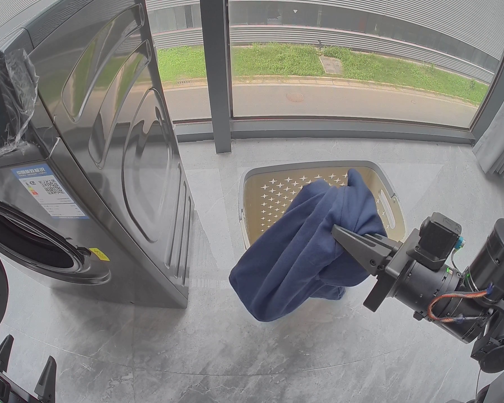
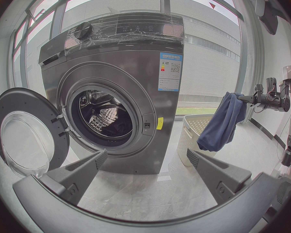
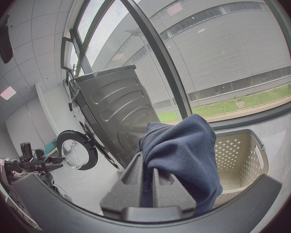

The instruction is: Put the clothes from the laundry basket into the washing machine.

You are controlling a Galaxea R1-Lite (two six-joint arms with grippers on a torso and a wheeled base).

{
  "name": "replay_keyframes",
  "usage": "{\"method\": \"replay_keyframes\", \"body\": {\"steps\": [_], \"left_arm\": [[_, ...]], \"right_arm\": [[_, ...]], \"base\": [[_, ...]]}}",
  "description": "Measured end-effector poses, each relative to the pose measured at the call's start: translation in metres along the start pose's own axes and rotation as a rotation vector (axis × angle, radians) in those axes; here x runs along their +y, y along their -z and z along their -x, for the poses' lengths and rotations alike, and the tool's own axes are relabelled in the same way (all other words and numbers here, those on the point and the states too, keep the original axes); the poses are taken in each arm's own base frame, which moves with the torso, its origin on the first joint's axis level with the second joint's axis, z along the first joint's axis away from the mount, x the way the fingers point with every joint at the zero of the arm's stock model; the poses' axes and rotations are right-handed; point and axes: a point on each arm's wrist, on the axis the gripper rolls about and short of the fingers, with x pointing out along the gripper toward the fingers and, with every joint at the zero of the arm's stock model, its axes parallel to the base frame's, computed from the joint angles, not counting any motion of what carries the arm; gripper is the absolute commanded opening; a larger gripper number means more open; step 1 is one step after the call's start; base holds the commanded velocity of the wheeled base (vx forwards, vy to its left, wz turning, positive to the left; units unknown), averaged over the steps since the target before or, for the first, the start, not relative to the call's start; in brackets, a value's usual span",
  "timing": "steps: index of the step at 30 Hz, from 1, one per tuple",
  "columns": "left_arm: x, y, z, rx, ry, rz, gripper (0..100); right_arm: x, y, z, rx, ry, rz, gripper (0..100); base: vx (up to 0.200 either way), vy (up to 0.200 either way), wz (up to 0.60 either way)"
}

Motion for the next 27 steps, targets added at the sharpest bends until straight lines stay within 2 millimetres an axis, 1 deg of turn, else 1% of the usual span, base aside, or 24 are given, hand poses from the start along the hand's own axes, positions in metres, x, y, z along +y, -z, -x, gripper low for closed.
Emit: {"method": "replay_keyframes", "body": {"steps": [9,19,27], "left_arm": [[0.0,0.0,0.0,0.0,0.0,0.004,100],[0.0,0.0,0.0,0.0,0.0,0.006,100],[0.0001,0.0,0.0,0.0,-0.001,0.004,100]], "right_arm": [[0.0,0.0049,0.0038,0.019,-0.001,0.001,0],[0.0,0.0057,0.0049,0.025,0.0,0.007,0],[0.0021,0.0098,0.0079,0.043,-0.008,0.007,0]], "base": [[-0.2,0.0,0.0],[-0.2,0.0,0.0],[0.0,0.0,0.0]]}}
